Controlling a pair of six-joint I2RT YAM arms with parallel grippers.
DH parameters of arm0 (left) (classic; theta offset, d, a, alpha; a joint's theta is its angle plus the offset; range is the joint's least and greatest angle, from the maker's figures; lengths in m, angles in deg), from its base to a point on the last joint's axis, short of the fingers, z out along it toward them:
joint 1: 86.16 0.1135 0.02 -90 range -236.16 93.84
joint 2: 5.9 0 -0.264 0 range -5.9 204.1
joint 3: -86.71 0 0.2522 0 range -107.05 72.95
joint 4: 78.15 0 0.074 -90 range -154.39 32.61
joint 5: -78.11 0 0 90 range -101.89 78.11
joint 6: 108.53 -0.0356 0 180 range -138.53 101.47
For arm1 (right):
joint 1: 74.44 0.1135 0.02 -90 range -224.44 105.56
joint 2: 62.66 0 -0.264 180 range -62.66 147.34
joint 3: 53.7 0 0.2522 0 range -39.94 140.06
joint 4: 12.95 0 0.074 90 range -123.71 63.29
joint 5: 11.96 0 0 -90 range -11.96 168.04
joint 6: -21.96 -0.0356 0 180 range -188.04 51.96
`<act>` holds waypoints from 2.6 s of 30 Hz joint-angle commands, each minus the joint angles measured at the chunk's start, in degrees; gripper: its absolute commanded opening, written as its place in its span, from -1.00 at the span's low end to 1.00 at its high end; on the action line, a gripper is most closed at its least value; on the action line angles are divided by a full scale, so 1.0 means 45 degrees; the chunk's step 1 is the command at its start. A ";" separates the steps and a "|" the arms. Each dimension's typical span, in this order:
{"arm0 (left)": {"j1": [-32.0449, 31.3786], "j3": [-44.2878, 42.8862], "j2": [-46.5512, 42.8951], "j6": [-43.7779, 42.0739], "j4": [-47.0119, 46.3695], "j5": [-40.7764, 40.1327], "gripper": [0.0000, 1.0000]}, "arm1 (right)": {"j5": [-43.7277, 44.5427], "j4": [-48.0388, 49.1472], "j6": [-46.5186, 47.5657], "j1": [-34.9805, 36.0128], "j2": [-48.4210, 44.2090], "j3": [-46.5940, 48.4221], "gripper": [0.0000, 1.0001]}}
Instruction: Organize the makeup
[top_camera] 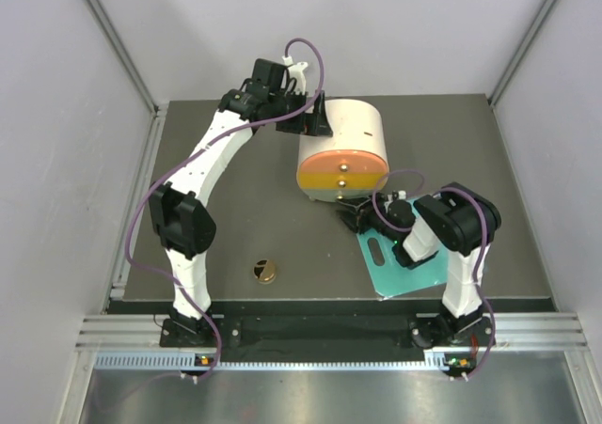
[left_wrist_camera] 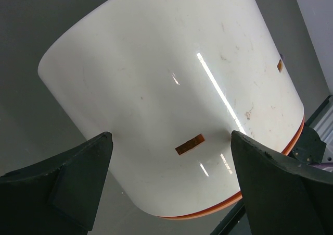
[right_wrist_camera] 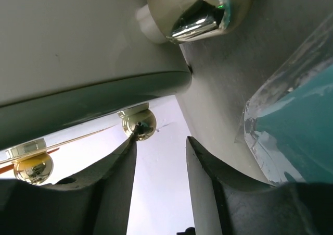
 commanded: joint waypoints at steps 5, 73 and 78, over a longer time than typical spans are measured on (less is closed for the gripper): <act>-0.0052 0.0357 -0.0153 -0.0573 0.0850 -0.0418 0.98 | -0.0345 0.0051 0.2506 -0.0058 -0.1015 0.1190 -0.14; -0.0032 0.1861 -0.0367 -0.1315 -0.0244 0.0090 0.98 | 0.2310 -0.5574 0.7588 0.0059 -0.2774 0.2715 -1.00; -0.0013 0.1783 -0.0289 -0.1082 -0.0224 -0.0007 0.98 | 0.2232 -0.6240 0.7608 0.0059 -0.3378 0.2559 -1.00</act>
